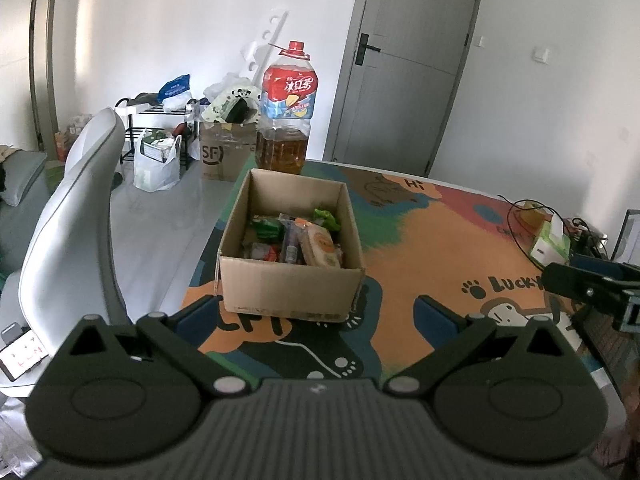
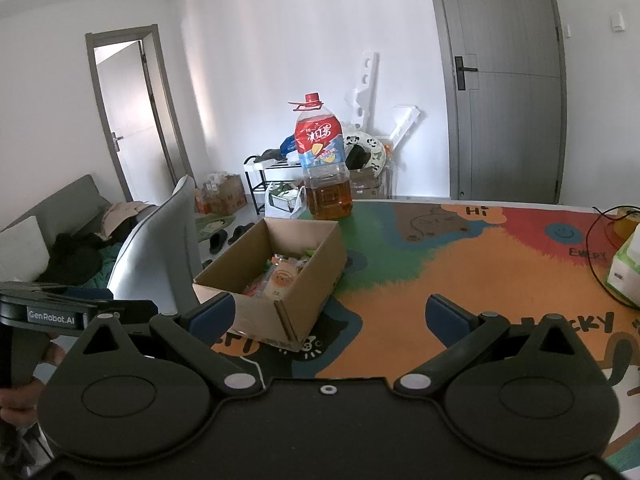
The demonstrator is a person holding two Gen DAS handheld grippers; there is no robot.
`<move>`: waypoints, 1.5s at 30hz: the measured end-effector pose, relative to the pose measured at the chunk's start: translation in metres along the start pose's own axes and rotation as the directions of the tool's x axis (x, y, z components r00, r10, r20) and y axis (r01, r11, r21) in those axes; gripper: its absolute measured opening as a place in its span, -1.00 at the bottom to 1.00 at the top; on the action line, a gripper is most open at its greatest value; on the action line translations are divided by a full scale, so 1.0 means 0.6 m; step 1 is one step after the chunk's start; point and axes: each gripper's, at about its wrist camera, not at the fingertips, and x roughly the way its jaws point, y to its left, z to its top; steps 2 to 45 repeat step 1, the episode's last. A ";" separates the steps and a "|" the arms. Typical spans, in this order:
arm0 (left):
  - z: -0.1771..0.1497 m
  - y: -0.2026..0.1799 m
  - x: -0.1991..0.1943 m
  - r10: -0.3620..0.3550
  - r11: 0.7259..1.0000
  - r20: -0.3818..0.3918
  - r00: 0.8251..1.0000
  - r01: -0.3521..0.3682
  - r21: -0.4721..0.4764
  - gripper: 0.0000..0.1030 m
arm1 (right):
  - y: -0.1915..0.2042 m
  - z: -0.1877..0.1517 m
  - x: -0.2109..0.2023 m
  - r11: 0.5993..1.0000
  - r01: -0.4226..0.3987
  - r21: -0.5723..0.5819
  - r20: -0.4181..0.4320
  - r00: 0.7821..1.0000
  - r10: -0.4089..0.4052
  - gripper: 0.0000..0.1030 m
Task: Organize snacks
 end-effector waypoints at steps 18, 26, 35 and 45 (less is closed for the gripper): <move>-0.001 -0.001 -0.001 0.001 1.000 0.001 1.000 -0.001 0.001 0.99 | 0.000 0.000 0.000 1.000 0.002 0.001 0.000 1.000 -0.002 1.00; -0.001 -0.001 -0.001 0.001 1.000 0.001 1.000 -0.001 0.001 0.99 | 0.000 0.000 0.000 1.000 0.002 0.001 0.000 1.000 -0.002 1.00; -0.001 -0.001 -0.001 0.001 1.000 0.001 1.000 -0.001 0.001 0.99 | 0.000 0.000 0.000 1.000 0.002 0.001 0.000 1.000 -0.002 1.00; -0.001 -0.001 -0.001 0.001 1.000 0.001 1.000 -0.001 0.001 0.99 | 0.000 0.000 0.000 1.000 0.002 0.001 0.000 1.000 -0.002 1.00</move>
